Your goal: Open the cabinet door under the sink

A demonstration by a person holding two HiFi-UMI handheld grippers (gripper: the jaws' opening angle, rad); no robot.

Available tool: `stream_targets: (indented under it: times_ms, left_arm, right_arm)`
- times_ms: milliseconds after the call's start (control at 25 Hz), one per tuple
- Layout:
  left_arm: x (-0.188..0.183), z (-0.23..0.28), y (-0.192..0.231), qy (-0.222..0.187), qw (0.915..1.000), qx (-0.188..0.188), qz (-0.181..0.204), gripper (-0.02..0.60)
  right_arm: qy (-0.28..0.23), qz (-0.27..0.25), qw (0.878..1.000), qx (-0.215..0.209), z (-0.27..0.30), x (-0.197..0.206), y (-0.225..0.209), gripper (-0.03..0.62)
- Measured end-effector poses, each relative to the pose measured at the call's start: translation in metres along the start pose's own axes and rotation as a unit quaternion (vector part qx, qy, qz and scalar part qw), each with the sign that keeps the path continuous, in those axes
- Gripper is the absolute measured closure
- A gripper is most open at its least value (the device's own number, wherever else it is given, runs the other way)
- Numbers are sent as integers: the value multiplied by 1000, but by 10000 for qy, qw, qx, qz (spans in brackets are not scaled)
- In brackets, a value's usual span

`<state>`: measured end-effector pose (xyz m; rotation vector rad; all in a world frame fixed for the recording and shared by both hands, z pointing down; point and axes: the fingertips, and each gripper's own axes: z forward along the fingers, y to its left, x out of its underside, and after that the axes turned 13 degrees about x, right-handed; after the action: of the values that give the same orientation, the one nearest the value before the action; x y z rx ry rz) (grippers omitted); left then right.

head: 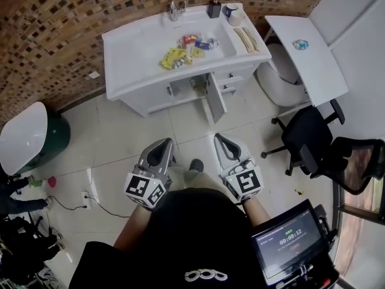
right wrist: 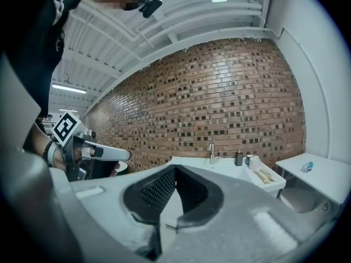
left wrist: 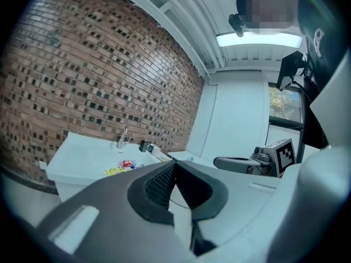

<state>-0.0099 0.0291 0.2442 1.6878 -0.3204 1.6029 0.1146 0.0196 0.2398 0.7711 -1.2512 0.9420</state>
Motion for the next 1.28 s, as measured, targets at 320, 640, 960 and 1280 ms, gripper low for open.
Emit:
stream_targets:
  times_ms: [320, 640, 960, 1280]
  left_arm:
    - [3, -12, -10, 90, 9999, -85, 30, 565]
    - [3, -29, -13, 125, 9997, -90, 187, 565]
    - [-4, -79, -10, -25, 9994, -160, 307, 565]
    - [10, -137, -29, -141, 9995, -157, 219, 565]
  right_arm:
    - [-38, 86, 9998, -146, -3, -1, 10, 602]
    - [-29, 58, 9994, -326, -4, -4, 40, 602]
    - [-34, -198, 9983, -548, -15, -12, 104, 602]
    - [-42, -225, 9976, -647, -52, -8, 164, 602]
